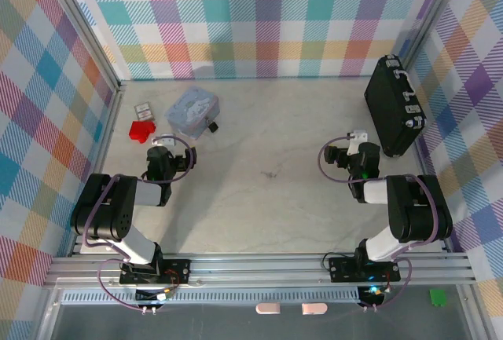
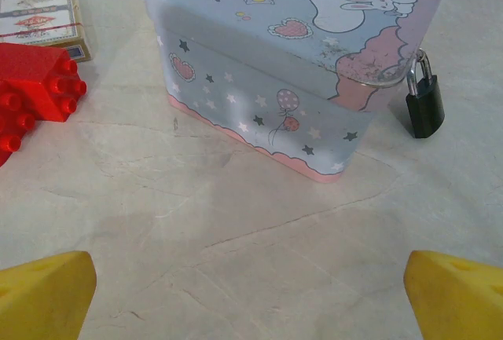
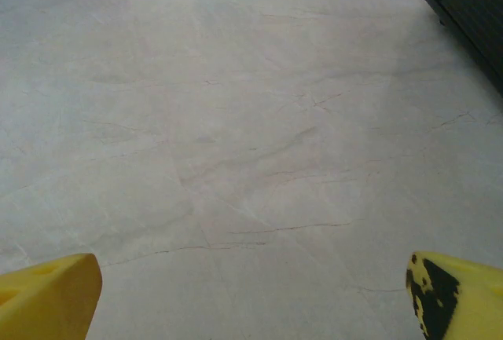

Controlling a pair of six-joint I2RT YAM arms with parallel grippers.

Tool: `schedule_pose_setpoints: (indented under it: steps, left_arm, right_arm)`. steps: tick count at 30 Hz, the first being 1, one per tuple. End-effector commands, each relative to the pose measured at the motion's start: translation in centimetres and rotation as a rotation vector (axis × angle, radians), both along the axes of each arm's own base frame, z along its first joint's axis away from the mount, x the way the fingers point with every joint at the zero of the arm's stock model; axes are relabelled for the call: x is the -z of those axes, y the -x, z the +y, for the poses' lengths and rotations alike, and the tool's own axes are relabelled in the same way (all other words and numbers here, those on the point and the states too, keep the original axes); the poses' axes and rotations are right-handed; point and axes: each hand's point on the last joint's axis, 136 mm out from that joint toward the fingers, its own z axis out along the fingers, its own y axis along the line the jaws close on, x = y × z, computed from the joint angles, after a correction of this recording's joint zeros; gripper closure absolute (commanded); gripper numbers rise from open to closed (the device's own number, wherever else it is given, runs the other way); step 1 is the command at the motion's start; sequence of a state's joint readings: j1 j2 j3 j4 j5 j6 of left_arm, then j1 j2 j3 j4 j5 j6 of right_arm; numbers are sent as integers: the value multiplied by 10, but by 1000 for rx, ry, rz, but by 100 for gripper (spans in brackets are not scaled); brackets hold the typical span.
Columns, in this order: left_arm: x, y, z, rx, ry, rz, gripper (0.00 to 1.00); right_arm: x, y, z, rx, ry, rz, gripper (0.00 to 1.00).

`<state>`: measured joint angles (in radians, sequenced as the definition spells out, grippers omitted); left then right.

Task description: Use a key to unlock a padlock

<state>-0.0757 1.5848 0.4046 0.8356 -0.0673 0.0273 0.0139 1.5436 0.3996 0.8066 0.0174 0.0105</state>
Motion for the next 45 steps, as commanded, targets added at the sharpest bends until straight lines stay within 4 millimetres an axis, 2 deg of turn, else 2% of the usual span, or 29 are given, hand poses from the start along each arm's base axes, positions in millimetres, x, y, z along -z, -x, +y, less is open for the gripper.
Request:
schedule_pose_setpoints:
  steps: [1, 36, 42, 45]
  left_arm:
    - [-9, -6, 1, 11, -4, -23, 0]
    - [-11, -4, 1, 11, -11, -33, 0]
    - [-33, 12, 1, -15, -42, -123, 0]
    - [-49, 20, -1, -54, -81, -123, 0]
  right_arm:
    - [-13, -6, -1, 2, -7, -40, 1]
    - [-13, -5, 0, -2, -6, -43, 1]
    - [-20, 6, 17, -96, 9, -103, 1]
    - [-33, 14, 23, -128, 28, -151, 1]
